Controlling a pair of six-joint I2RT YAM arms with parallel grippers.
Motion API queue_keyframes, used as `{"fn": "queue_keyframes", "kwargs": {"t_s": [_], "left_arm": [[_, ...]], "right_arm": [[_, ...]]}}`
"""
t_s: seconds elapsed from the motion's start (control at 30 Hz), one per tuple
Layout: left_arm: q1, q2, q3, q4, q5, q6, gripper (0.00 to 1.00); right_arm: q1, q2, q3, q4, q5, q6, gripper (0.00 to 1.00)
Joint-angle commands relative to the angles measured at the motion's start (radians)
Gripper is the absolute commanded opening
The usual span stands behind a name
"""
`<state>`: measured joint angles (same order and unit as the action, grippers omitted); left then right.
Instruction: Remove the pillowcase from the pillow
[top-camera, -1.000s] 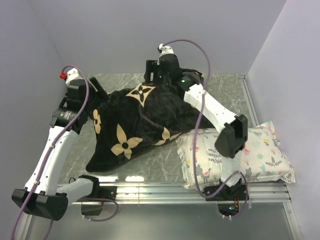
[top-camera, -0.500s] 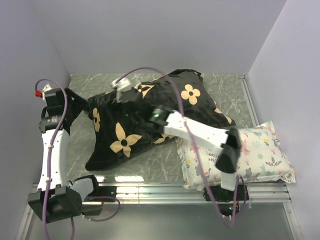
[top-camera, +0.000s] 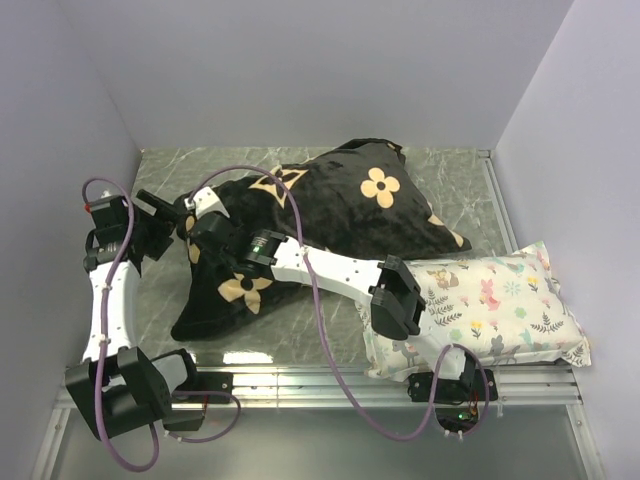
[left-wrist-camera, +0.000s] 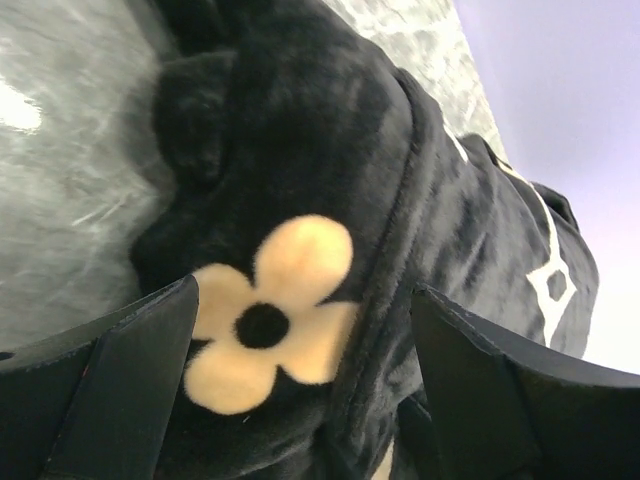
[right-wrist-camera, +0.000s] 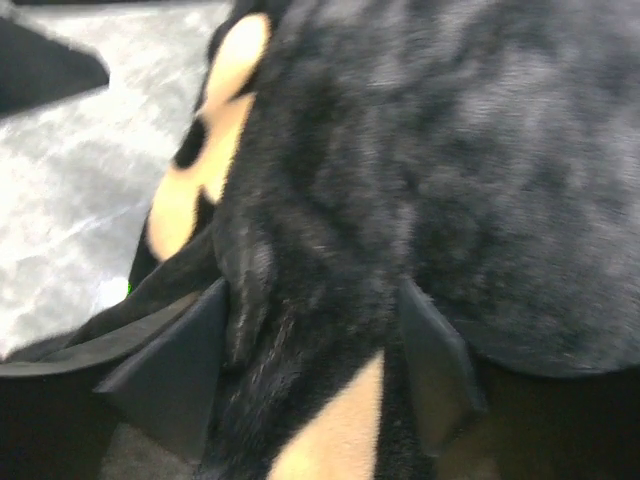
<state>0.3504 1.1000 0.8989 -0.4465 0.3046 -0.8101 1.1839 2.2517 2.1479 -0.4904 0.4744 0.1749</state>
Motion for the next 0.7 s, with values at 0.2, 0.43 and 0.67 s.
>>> {"fn": "queue_keyframes", "kwargs": {"t_s": [0.2, 0.43, 0.67], "left_arm": [[-0.001, -0.015, -0.057, 0.12, 0.148, 0.012, 0.86], [-0.056, -0.04, -0.042, 0.091, 0.139, 0.086, 0.94], [-0.223, -0.04, 0.021, 0.009, 0.004, 0.17, 0.99]], "right_arm": [[-0.032, -0.193, -0.154, 0.084, 0.104, 0.078, 0.09], [-0.072, -0.231, -0.153, 0.027, 0.153, 0.153, 0.0], [-0.187, -0.398, -0.433, 0.162, 0.029, 0.354, 0.0]]}}
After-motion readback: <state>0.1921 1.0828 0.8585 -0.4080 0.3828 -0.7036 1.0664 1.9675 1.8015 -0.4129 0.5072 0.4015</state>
